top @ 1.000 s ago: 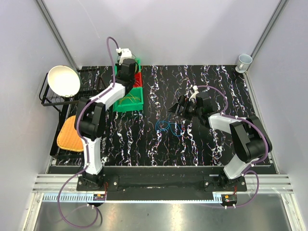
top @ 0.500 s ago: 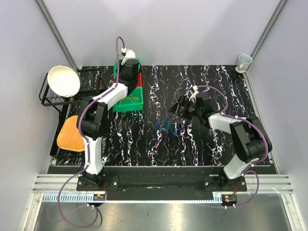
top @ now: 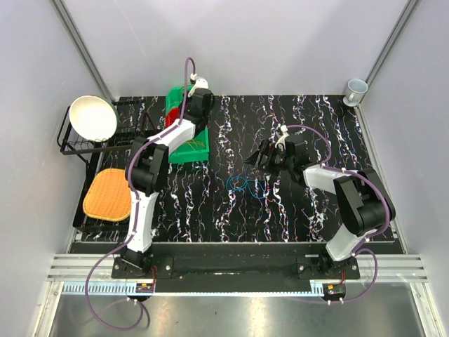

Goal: Untangle the cables

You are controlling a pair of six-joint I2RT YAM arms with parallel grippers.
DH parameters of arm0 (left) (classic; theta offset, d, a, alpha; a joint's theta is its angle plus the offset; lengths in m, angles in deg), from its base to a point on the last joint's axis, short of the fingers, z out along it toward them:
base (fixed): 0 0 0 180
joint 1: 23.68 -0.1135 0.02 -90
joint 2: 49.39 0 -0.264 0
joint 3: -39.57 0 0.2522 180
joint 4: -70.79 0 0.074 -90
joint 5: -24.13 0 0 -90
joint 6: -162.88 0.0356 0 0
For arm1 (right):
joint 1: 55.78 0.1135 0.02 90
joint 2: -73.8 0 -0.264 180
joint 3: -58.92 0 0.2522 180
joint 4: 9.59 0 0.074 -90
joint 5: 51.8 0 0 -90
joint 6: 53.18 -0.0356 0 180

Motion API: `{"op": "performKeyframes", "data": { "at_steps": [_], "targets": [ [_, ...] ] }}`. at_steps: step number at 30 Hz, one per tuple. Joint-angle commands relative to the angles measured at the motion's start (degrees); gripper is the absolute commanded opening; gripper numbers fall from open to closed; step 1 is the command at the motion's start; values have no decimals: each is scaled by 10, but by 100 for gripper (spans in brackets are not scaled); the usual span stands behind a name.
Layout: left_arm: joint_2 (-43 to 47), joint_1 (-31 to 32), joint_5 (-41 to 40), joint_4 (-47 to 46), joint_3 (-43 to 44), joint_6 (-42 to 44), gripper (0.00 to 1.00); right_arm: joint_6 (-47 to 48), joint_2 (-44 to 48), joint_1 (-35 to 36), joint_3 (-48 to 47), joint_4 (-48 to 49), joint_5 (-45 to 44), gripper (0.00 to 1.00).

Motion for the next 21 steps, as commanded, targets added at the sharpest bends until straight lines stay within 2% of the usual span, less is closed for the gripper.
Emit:
{"op": "performKeyframes", "data": {
  "at_steps": [1, 10, 11, 13, 21],
  "targets": [
    [-8, 0, 36, -13, 31, -11, 0, -2, -5, -2, -24, 16, 8, 93],
    [-13, -4, 52, -45, 7, -34, 0, -1, -12, -3, -28, 14, 6, 93],
    [-7, -3, 51, -46, 2, -40, 1, -1, -12, -2, -28, 14, 6, 93],
    [-3, -6, 46, -41, -5, -63, 14, -1, -13, -2, -28, 14, 6, 93],
    [15, -5, 28, -31, -20, -92, 25, -1, -12, -2, -29, 13, 7, 93]
  ]
}}
